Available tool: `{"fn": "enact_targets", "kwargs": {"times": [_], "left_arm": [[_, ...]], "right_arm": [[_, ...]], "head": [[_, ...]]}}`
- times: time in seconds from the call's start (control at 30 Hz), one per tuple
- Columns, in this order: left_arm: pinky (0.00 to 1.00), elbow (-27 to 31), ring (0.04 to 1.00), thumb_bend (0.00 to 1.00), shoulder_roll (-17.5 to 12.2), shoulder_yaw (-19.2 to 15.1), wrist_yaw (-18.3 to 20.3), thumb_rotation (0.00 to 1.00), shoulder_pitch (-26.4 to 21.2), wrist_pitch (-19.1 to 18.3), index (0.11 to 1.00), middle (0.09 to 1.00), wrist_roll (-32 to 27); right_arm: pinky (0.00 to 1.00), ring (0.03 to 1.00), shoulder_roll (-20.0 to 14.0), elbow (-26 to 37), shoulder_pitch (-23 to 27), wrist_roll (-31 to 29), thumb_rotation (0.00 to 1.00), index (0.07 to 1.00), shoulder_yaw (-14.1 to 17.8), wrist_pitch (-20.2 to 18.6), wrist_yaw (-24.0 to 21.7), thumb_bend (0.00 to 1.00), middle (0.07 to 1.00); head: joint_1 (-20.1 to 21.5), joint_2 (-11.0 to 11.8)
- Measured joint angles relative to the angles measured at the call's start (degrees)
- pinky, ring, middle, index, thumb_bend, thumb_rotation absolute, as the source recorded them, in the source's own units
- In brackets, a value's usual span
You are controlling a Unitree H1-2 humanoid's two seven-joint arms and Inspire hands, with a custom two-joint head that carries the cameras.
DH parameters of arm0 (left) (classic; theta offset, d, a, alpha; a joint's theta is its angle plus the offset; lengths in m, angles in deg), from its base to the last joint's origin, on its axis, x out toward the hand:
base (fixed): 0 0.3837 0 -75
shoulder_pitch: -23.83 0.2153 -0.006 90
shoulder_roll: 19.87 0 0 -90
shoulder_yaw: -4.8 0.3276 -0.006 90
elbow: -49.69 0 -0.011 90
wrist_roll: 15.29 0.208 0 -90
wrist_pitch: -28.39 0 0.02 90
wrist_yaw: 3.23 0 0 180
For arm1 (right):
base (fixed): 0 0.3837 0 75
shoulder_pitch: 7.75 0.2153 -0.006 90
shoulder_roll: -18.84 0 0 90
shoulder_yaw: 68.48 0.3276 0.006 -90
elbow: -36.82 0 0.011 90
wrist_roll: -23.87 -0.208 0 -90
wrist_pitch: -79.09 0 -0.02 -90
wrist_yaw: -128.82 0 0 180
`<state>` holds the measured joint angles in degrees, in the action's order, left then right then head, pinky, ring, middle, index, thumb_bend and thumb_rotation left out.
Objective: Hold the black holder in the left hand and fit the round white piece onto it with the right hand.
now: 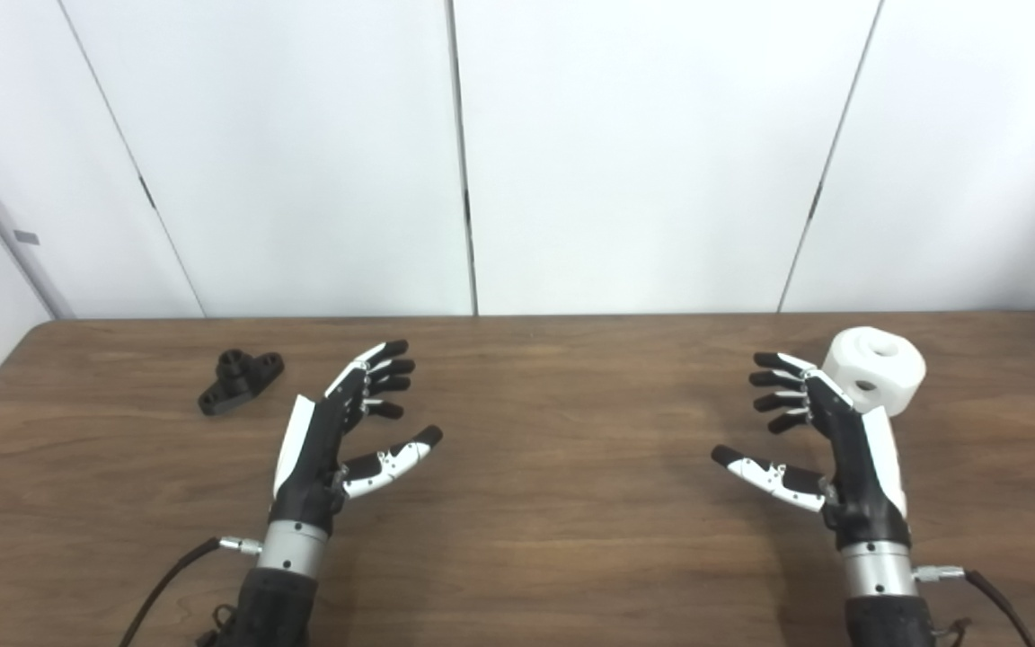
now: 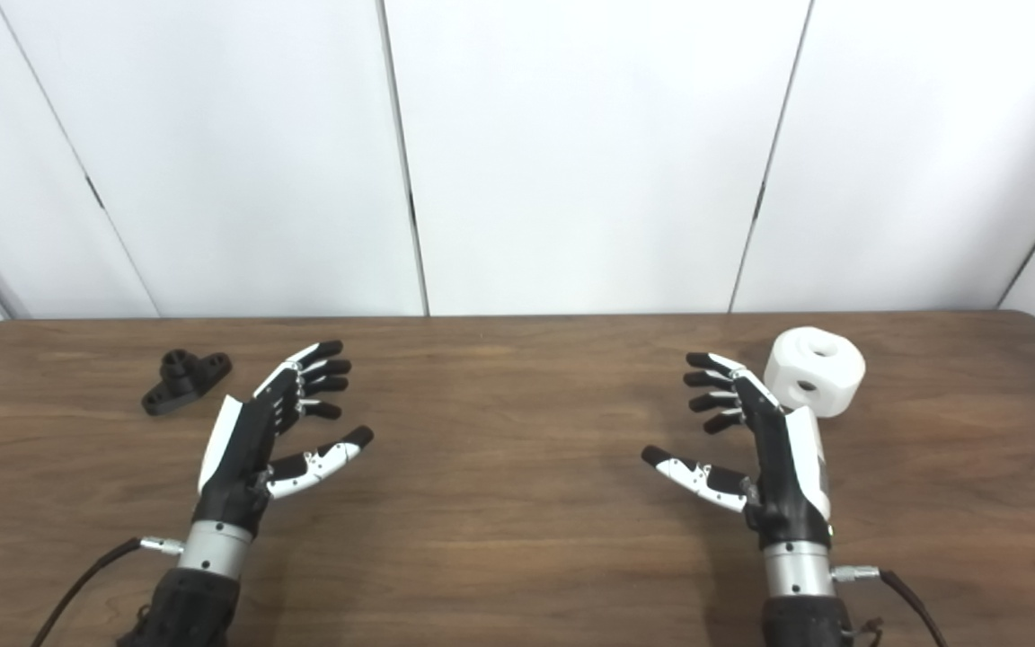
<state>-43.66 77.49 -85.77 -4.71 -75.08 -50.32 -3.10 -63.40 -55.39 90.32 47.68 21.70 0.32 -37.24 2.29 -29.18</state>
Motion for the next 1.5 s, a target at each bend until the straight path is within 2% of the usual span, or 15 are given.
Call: {"fn": "enact_targets", "kwargs": {"times": [0.07, 0.27, 0.4, 0.53, 0.63, 0.67, 0.73, 0.83, 0.97, 1.1, 1.3, 1.5], "left_arm": [[0.64, -0.01, 0.764, 0.63, 0.0, 0.05, -0.04, 0.03, 0.42, 0.04, 0.838, 0.791, -0.01], [0.59, -0.05, 0.767, 0.62, 0.48, 0.52, 0.81, 0.0, 3.52, 0.05, 0.85, 0.807, -2.72], [0.59, 0.06, 0.755, 0.61, 0.57, 0.87, 1.45, 0.01, 4.07, 0.32, 0.846, 0.809, -3.22], [0.59, 0.0, 0.74, 0.61, 0.57, 0.97, 1.47, 0.01, 4.09, 0.8, 0.843, 0.805, -3.36], [0.59, -0.07, 0.723, 0.61, 0.61, 1.2, 1.35, 0.0, 4.07, 0.91, 0.836, 0.803, -3.06], [0.59, -0.08, 0.728, 0.61, 0.73, 1.32, 1.3, 0.0, 4.07, 0.92, 0.838, 0.807, -2.94], [0.6, -0.08, 0.744, 0.62, 1.28, 1.66, 1.13, 0.01, 3.99, 0.91, 0.846, 0.808, -2.37], [0.62, -0.14, 0.756, 0.63, 2.45, 2.21, -0.17, 0.03, 3.82, 0.89, 0.841, 0.808, -0.57], [0.62, -0.78, 0.76, 0.64, 4.76, 3.17, -1.68, 0.02, 3.2, 0.81, 0.836, 0.801, 1.64], [0.61, -2.76, 0.757, 0.65, 6.29, 4.02, -3.12, 0.02, 1.7, 1.1, 0.833, 0.797, 3.44], [0.58, -2.99, 0.748, 0.64, 6.4, 4.54, -4.73, 0.03, 1.44, 1.26, 0.815, 0.792, 5.91], [0.63, -2.94, 0.775, 0.64, 6.35, 4.54, -5.31, 0.02, 1.41, 1.31, 0.796, 0.799, 6.23]], "right_arm": [[0.48, 0.619, 0.25, 0.0, -0.23, -0.17, 0.05, 0.746, -0.03, 0.01, 0.0, 0.54, 0.696], [0.48, 0.62, 0.83, 0.34, -1.29, -0.46, 0.07, 0.741, -0.04, 0.06, 0.19, 0.57, 0.69], [0.48, 0.617, 1.01, 0.58, -1.69, -0.65, 0.06, 0.74, -0.22, 0.2, 0.17, 0.56, 0.69], [0.49, 0.62, 0.84, 0.57, -1.77, -0.79, 0.09, 0.744, -0.52, 0.56, 0.14, 0.56, 0.688], [0.49, 0.621, 0.59, 0.56, -1.8, -1.12, 0.09, 0.748, -0.47, 0.8, 0.11, 0.55, 0.691], [0.49, 0.621, 0.42, 0.56, -1.85, -1.35, 0.07, 0.747, -0.48, 0.92, 0.07, 0.55, 0.693], [0.49, 0.625, 0.22, 0.61, -1.99, -2.2, 0.03, 0.752, -0.34, 1.04, -0.25, 0.54, 0.7], [0.49, 0.624, -0.26, 0.46, -2.19, -3.97, 0.0, 0.756, 0.07, 2.09, -0.72, 0.53, 0.708], [0.5, 0.624, -2.02, -0.27, -2.28, -6.35, 0.0, 0.761, 1.05, 3.79, -1.93, 0.5, 0.713], [0.49, 0.62, -3.4, 0.42, -3.24, -7.77, 0.0, 0.754, 2.17, 3.2, -3.18, 0.49, 0.704], [0.47, 0.615, -3.43, 0.91, -3.65, -7.92, 0.0, 0.739, 2.49, 2.38, -4.38, 0.48, 0.693], [0.46, 0.611, -3.38, 1.13, -3.82, -7.93, 0.03, 0.739, 2.63, 2.37, -4.84, 0.48, 0.69]], "head": [[0.09, -0.79], [-0.44, -2.9], [-0.61, -3.16], [-1.92, -3.25], [-7.27, -2.64], [-7.29, -2.64], [-11.67, -2.11], [-21.16, -0.62], [-26.8, 1.49], [-28.74, 2.55], [-28.39, 2.72], [-28.39, 2.81]]}}
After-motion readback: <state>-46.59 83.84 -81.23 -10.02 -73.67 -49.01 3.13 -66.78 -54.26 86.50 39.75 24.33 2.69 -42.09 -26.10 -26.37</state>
